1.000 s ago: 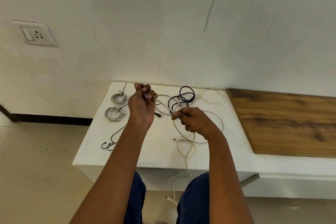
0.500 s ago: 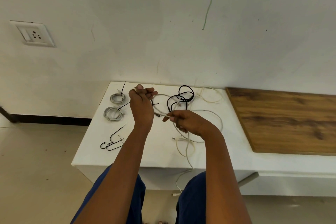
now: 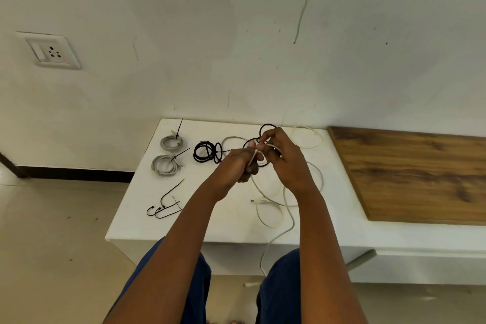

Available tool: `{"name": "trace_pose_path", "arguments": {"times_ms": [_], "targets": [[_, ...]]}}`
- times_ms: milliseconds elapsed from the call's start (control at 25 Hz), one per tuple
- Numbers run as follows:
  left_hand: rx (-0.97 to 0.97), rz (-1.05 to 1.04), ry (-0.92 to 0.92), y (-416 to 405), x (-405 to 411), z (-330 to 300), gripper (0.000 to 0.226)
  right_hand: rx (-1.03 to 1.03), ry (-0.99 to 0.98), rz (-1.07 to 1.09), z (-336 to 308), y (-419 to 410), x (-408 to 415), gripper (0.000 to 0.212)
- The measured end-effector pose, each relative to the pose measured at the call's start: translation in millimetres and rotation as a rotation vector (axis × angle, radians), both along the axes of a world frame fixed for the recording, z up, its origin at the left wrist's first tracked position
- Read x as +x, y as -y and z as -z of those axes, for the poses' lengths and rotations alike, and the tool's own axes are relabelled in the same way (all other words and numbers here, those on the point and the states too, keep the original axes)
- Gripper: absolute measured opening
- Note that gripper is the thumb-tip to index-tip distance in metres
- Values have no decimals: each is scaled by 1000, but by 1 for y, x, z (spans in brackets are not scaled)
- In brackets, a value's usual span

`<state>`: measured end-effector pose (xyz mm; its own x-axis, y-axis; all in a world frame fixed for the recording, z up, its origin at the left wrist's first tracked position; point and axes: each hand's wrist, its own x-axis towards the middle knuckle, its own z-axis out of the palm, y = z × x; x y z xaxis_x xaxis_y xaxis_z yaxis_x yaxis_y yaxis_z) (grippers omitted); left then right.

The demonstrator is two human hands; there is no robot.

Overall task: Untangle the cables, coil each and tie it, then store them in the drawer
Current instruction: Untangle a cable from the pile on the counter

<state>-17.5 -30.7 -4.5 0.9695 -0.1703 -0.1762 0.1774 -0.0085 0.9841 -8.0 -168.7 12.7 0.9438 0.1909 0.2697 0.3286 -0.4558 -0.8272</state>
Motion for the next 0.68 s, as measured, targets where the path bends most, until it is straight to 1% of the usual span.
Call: {"name": "trace_pose_path", "arguments": {"times_ms": [120, 240, 320, 400, 480, 520, 600, 680], "targets": [[-327, 167, -131, -5, -2, -8, 38, 162, -115, 35, 0, 2, 1, 8], [-662, 304, -214, -10, -2, -16, 32, 309, -236, -11, -2, -2, -2, 19], [-935, 334, -220, -15, -3, -21, 34, 395, -317, -40, -2, -4, -3, 28], [-1226, 313, -181, -23, -2, -25, 31, 442, -418, -57, 0, -5, -4, 33], [-1459, 202, -113, -31, -1, -29, 26, 425, -486, -94, 2, -3, -6, 33], [-1517, 111, -59, -36, 0, -30, 22, 388, -496, -114, 3, -1, -6, 33], [-1501, -118, 57, -48, 3, -30, 18, 305, -502, -152, 3, 2, -7, 35], [-1423, -329, 95, -54, 6, -27, 26, 221, -494, -211, 2, 5, -7, 31]]}}
